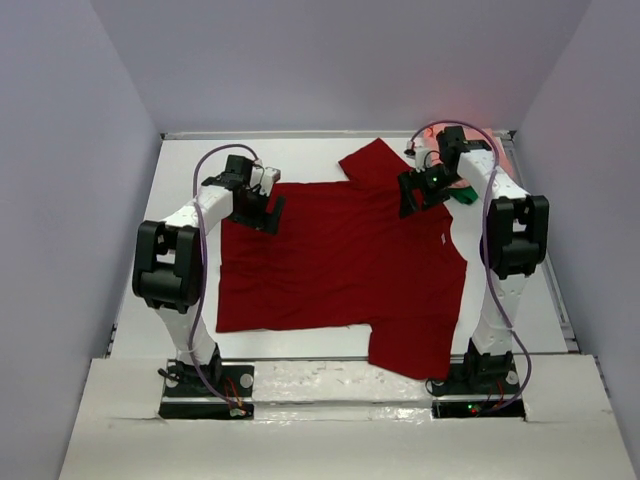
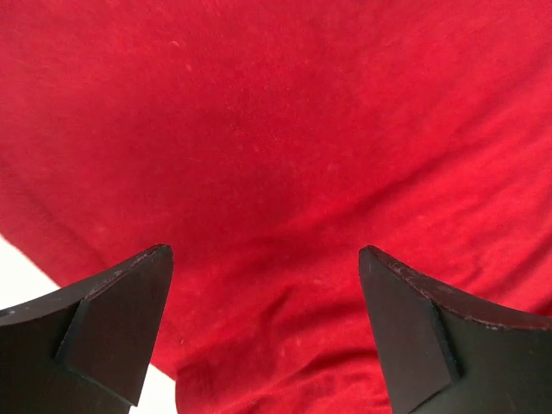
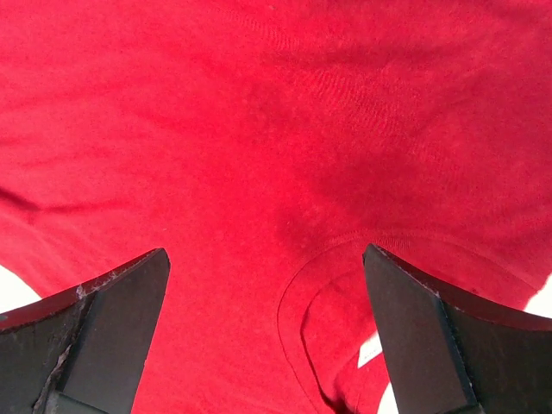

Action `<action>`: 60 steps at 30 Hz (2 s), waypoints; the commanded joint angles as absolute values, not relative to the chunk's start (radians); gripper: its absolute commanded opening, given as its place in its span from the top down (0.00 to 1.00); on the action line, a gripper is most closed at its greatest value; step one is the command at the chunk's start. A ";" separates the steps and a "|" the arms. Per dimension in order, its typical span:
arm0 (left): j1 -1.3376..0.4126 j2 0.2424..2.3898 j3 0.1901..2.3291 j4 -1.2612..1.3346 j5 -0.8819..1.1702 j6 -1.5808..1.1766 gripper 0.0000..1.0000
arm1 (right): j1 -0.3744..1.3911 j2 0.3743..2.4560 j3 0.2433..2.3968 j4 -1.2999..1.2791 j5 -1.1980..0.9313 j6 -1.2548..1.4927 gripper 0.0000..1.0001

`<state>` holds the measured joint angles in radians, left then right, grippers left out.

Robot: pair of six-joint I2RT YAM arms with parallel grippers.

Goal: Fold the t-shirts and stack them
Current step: Flatten out the tshirt

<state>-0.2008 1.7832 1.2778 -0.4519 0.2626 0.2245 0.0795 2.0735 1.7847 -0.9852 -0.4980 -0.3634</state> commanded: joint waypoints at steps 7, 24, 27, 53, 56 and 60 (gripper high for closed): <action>-0.196 1.851 1.281 -0.361 0.288 0.238 0.01 | 0.084 2.155 1.778 -0.934 -0.541 -0.376 0.00; -0.196 2.011 1.436 -0.390 0.262 0.247 0.01 | 0.094 2.407 2.078 -1.063 -0.545 -0.390 0.00; -0.193 2.051 1.508 -0.414 0.246 0.247 0.01 | 0.094 2.465 2.190 -1.109 -0.531 -0.394 0.00; -0.149 1.896 1.678 -0.526 0.176 0.230 0.01 | 0.094 2.327 2.232 -1.134 -0.463 -0.400 0.00; -0.149 1.755 1.664 -0.564 0.176 0.236 0.01 | 0.094 2.179 2.110 -1.135 -0.474 -0.405 0.00; -0.149 1.625 1.638 -0.604 0.201 0.244 0.01 | 0.094 1.999 2.030 -1.138 -0.445 -0.413 0.00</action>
